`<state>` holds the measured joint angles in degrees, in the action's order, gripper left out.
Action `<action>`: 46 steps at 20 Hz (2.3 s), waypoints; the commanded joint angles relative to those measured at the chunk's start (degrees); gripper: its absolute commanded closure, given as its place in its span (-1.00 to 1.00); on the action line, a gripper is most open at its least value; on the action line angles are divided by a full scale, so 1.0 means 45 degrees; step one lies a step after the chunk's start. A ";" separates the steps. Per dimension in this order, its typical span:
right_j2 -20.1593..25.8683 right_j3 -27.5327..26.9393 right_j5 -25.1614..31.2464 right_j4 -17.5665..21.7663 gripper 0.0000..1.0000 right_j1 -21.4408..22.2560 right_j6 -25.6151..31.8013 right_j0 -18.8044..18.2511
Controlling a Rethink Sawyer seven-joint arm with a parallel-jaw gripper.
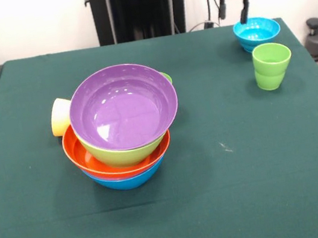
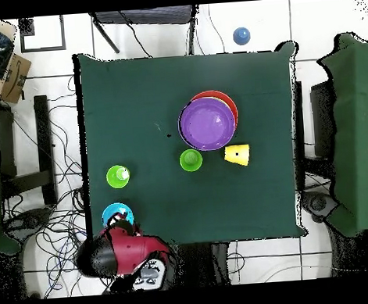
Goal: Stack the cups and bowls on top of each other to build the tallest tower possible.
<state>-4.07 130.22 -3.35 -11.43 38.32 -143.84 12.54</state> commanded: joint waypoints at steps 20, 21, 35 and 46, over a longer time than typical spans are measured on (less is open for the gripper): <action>-0.0728 -0.2815 0.4488 -0.1781 -1.00 0.0698 -0.2016 0.2286; -0.0778 -0.3002 0.4625 -0.1825 -1.00 0.0653 -0.2050 0.2331; -0.1851 -0.5726 0.5701 -0.2338 -1.00 -0.1086 -0.2174 0.2660; -0.1929 -0.6361 0.5456 -0.2337 -1.00 -0.2254 -0.1778 0.2021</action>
<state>-15.16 105.41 16.54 -20.42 32.57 -143.84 23.14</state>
